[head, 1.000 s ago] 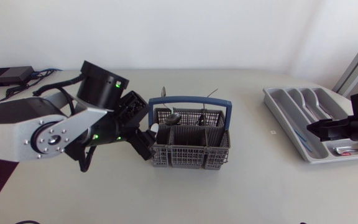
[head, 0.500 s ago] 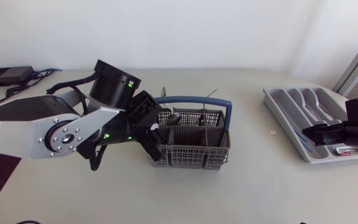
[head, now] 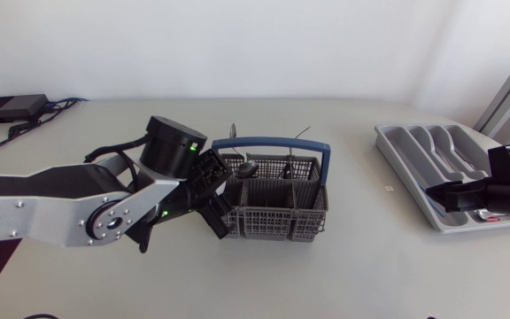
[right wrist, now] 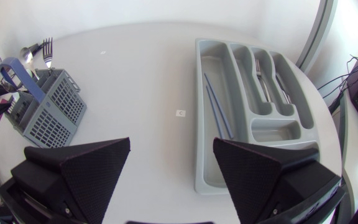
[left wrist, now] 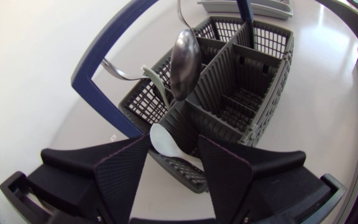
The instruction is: Sort the cutlery from the basket into the organizer compartments.
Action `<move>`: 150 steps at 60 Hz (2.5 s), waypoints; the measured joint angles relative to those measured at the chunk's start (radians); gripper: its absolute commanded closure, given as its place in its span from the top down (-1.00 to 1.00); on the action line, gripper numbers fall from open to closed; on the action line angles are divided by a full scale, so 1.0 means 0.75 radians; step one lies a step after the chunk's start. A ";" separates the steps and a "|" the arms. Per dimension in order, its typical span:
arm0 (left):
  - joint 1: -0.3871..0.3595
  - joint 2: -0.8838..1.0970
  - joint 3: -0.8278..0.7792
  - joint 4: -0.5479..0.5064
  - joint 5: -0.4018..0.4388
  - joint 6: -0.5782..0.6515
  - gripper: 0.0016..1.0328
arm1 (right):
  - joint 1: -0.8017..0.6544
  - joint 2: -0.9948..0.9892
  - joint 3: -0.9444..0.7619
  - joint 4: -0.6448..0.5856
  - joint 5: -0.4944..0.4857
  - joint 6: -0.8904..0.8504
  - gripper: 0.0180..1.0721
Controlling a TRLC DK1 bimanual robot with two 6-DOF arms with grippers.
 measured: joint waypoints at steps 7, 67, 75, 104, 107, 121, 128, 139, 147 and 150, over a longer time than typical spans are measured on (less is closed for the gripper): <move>0.000 -0.002 -0.041 0.084 0.001 0.011 -0.05 | 0.000 0.000 -0.020 0.011 -0.004 0.001 0.82; -0.052 0.056 -0.057 0.201 -0.170 0.071 -0.16 | -0.001 0.049 -0.040 0.080 -0.034 0.000 0.82; -0.052 0.065 -0.043 0.189 -0.170 0.071 -0.16 | -0.001 0.049 -0.040 0.080 -0.034 0.000 0.82; 0.033 0.087 0.054 0.035 0.013 0.023 -0.57 | -0.001 0.049 -0.040 0.080 -0.034 0.000 0.82; 0.040 0.090 0.064 0.018 0.035 0.017 -0.62 | -0.001 0.049 -0.040 0.081 -0.034 0.000 0.82; 0.048 0.105 0.073 -0.044 0.109 -0.008 -0.72 | -0.007 0.049 -0.049 0.082 -0.034 -0.005 0.82; 0.048 0.105 0.073 -0.045 0.113 -0.012 -0.72 | -0.010 0.050 -0.049 0.091 -0.034 -0.005 0.83; 0.048 0.108 0.084 -0.059 0.114 -0.018 -0.65 | -0.013 0.050 -0.049 0.091 -0.034 -0.005 0.83; 0.048 0.112 0.091 -0.060 0.114 -0.022 -0.58 | -0.019 0.050 -0.049 0.092 -0.034 -0.006 0.82; 0.048 0.112 0.095 -0.060 0.118 -0.022 -0.55 | -0.020 0.050 -0.049 0.092 -0.034 -0.005 0.82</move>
